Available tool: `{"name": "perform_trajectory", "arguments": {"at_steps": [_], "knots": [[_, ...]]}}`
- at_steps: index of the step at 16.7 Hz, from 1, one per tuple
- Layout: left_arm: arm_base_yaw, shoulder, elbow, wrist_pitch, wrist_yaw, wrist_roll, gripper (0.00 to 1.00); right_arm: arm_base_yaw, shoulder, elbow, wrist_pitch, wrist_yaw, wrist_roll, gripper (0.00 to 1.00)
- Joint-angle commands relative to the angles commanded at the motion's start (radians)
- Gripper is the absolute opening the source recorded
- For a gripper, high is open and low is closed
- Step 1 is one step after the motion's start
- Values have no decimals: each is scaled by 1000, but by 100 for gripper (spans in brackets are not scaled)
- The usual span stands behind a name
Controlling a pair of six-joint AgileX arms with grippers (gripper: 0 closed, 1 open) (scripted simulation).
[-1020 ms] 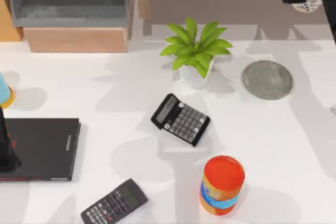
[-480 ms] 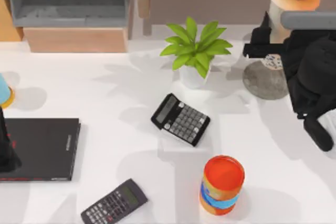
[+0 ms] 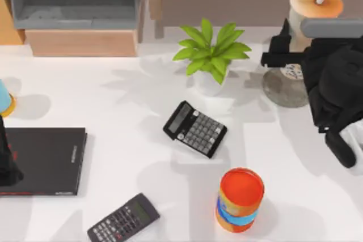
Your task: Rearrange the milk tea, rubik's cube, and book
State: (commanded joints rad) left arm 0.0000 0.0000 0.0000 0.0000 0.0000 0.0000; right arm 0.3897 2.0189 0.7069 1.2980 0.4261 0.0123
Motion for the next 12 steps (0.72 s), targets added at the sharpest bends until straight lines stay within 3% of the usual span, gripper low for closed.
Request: {"name": "perform_trajectory", "arguments": {"at_steps": [10, 12], "knots": [[0, 0, 0, 0, 0, 0, 100, 2, 73, -6, 80, 3, -2, 0], [0, 0, 0, 0, 0, 0, 100, 2, 73, -6, 80, 3, -2, 15]]}}
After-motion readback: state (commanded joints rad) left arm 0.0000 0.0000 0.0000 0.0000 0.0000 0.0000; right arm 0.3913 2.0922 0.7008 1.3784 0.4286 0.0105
